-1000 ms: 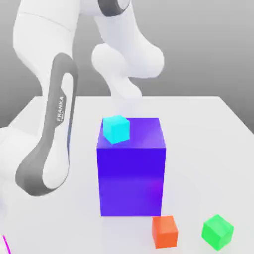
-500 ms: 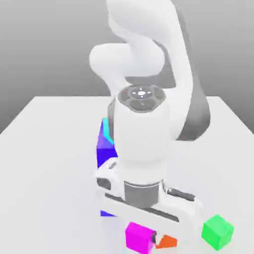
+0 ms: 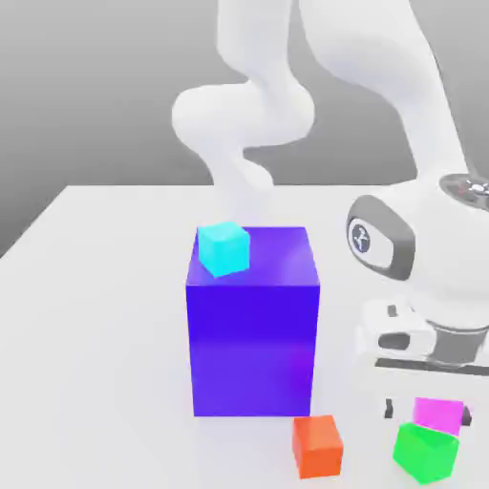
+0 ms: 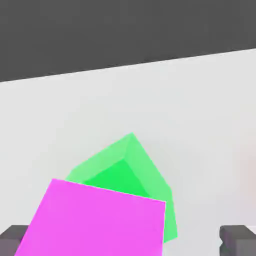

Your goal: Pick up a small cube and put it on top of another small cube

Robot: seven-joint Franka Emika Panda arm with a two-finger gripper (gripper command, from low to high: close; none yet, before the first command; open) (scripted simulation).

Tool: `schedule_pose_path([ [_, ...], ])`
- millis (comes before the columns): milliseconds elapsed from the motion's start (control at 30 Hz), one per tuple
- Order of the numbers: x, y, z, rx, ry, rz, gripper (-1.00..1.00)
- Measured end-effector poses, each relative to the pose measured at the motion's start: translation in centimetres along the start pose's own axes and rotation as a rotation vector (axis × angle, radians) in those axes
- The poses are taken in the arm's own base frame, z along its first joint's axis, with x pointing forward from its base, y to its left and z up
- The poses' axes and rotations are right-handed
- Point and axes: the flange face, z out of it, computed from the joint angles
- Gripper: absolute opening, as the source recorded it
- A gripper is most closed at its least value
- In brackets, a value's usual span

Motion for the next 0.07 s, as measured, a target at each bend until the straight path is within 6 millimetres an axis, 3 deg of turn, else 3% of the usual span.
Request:
schedule_pose_path([
  [67, 0.0, 0.0, -2.5, 0.000, 0.000, 0.000, 1.00],
])
